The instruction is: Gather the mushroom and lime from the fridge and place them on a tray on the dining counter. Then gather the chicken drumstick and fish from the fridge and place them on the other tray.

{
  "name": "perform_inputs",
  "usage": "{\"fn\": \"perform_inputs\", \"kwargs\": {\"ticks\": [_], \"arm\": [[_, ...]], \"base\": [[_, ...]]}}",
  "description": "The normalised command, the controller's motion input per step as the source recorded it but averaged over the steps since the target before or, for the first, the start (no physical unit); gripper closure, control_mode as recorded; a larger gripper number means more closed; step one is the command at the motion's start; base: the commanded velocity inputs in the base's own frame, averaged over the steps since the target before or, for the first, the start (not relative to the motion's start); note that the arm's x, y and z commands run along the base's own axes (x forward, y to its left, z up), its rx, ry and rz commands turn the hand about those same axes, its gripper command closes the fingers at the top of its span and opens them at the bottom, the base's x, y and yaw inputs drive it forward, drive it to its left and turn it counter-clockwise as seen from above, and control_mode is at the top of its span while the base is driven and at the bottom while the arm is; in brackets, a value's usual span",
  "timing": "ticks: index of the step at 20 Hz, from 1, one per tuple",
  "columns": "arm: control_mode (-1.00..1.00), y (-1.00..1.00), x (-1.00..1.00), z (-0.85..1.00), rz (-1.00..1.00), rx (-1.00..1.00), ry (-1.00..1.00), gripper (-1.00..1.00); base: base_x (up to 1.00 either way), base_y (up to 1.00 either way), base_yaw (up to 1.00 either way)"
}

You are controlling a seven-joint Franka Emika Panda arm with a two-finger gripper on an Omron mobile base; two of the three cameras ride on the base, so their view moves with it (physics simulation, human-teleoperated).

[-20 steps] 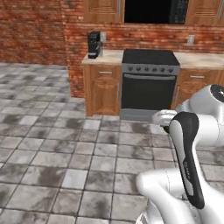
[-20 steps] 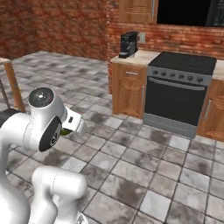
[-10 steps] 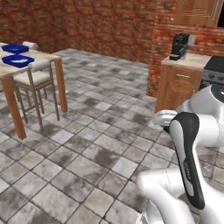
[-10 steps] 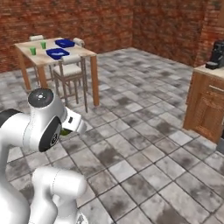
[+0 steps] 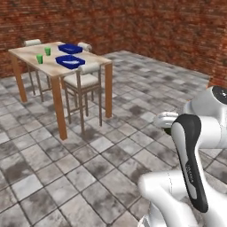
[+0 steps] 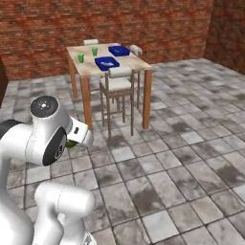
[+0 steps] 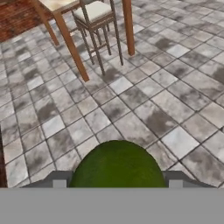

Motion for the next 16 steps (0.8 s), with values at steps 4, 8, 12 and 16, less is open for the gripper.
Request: {"fn": "perform_inputs", "kwargs": {"ticks": [4, 8, 12, 16], "arm": [[1.00, 0.00, 0.00, 0.00, 0.00, 0.00, 0.00, 1.00], [1.00, 0.00, 0.00, 0.00, 0.00, 0.00, 0.00, 1.00], [1.00, 0.00, 0.00, 0.00, 0.00, 0.00, 0.00, 1.00], [1.00, 0.00, 0.00, 0.00, 0.00, 0.00, 0.00, 1.00]], "base": [[1.00, -0.03, 0.33], [1.00, -0.16, 0.30], [1.00, -0.31, 0.26], [1.00, -0.36, 0.22]]}}
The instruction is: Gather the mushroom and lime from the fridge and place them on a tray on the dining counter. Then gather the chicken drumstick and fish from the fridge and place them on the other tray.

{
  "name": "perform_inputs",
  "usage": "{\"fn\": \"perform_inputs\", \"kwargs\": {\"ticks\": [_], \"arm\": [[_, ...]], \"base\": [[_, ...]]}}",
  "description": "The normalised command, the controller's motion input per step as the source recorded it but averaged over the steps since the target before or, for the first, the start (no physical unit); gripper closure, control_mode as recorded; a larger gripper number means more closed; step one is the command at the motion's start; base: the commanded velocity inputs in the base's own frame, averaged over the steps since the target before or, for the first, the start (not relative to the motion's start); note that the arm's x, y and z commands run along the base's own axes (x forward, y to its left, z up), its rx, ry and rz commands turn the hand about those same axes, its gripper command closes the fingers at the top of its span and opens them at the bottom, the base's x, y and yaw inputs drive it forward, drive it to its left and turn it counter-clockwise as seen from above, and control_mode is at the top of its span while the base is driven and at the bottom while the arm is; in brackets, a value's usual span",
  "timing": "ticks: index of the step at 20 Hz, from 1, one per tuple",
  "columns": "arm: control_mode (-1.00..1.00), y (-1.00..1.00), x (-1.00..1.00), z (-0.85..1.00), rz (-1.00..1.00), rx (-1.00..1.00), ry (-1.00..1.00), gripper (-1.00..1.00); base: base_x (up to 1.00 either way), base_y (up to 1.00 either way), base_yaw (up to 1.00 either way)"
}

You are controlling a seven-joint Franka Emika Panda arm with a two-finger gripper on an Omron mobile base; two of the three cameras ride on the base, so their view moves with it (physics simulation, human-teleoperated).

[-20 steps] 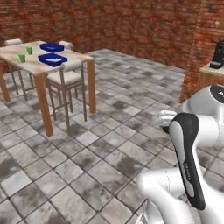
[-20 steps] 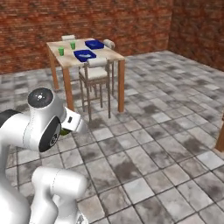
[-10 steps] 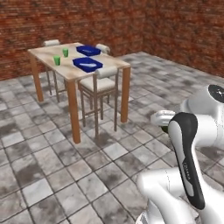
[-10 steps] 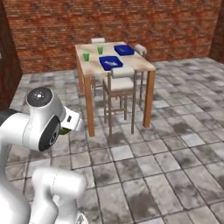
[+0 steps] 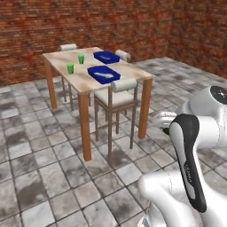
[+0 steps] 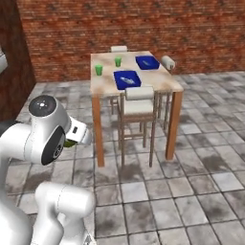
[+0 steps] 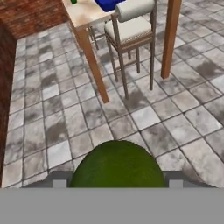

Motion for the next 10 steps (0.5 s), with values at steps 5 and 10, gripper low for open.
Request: {"fn": "perform_inputs", "kwargs": {"ticks": [5, 10], "arm": [[1.00, 0.00, 0.00, 0.00, 0.00, 0.00, 0.00, 1.00], [1.00, 0.00, 0.00, 0.00, 0.00, 0.00, 0.00, 1.00]], "base": [[1.00, -0.52, 0.10], [1.00, -0.50, 0.12]]}}
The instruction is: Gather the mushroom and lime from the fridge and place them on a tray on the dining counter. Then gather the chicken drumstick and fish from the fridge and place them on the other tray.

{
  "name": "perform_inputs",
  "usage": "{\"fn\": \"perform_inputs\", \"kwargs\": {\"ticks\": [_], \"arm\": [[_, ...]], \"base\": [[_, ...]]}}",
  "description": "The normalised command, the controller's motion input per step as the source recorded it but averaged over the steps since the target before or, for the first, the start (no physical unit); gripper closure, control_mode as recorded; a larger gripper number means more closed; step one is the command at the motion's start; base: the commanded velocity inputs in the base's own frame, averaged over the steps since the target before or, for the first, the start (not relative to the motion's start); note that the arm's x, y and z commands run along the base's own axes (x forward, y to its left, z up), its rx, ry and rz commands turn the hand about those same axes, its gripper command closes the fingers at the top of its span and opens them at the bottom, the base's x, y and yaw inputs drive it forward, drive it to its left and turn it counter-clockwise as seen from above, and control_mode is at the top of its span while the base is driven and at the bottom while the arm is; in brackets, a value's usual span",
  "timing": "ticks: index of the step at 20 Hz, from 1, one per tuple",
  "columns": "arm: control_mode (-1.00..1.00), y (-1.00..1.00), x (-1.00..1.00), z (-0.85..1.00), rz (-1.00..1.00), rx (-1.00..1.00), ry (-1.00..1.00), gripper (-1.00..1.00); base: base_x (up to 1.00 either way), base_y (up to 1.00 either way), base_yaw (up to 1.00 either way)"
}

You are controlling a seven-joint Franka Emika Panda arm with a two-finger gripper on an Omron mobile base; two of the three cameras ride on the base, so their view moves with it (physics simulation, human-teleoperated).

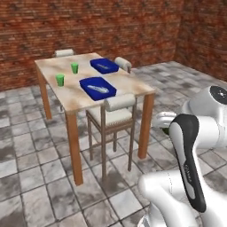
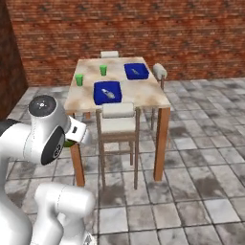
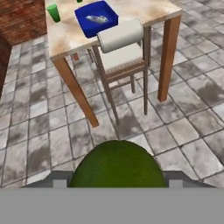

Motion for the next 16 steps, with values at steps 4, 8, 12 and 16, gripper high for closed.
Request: {"fn": "perform_inputs", "kwargs": {"ticks": [4, 8, 12, 16], "arm": [[1.00, 0.00, 0.00, 0.00, 0.00, 0.00, 0.00, 1.00], [1.00, 0.00, 0.00, 0.00, 0.00, 0.00, 0.00, 1.00], [1.00, 0.00, 0.00, 0.00, 0.00, 0.00, 0.00, 1.00], [1.00, 0.00, 0.00, 0.00, 0.00, 0.00, 0.00, 1.00]], "base": [[1.00, -0.05, 0.10], [1.00, 0.69, 0.04], [1.00, 0.57, 0.00], [1.00, 0.34, -0.02]]}}
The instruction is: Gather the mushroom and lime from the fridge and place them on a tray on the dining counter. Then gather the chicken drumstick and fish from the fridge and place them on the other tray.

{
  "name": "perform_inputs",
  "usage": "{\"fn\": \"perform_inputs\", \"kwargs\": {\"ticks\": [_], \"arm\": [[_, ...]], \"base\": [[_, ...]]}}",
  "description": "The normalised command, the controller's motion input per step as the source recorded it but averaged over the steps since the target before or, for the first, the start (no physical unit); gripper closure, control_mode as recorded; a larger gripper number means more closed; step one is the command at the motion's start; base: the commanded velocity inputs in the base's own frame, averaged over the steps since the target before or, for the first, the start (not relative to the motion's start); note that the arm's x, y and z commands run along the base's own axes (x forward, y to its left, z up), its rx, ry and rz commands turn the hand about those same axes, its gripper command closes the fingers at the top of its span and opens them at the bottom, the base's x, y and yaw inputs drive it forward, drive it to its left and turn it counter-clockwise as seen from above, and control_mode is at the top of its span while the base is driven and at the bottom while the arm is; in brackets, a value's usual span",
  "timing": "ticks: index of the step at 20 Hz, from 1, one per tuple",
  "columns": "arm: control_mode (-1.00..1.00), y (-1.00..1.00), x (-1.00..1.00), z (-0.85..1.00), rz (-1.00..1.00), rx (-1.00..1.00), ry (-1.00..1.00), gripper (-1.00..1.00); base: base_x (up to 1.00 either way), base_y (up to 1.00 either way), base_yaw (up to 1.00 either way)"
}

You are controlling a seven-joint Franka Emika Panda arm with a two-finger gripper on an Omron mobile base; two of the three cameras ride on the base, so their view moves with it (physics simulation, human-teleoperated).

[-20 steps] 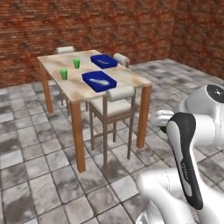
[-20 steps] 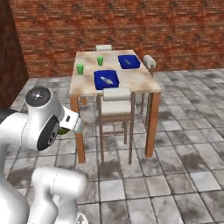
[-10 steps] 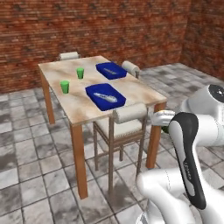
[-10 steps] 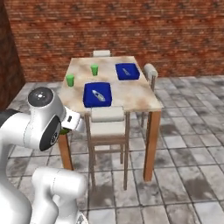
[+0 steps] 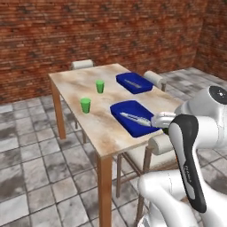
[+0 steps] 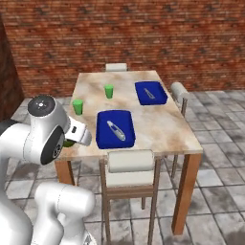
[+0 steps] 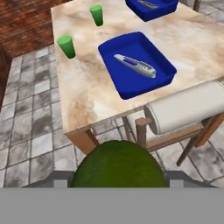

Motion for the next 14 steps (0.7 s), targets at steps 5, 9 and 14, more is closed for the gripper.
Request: {"fn": "perform_inputs", "kwargs": {"ticks": [5, 9, 14], "arm": [[1.00, 0.00, 0.00, 0.00, 0.00, 0.00, 0.00, 1.00], [1.00, 0.00, 0.00, 0.00, 0.00, 0.00, 0.00, 1.00], [1.00, 0.00, 0.00, 0.00, 0.00, 0.00, 0.00, 1.00]], "base": [[0.99, 0.29, -0.03], [0.90, 0.21, -0.02], [0.39, 0.00, -0.03]]}}
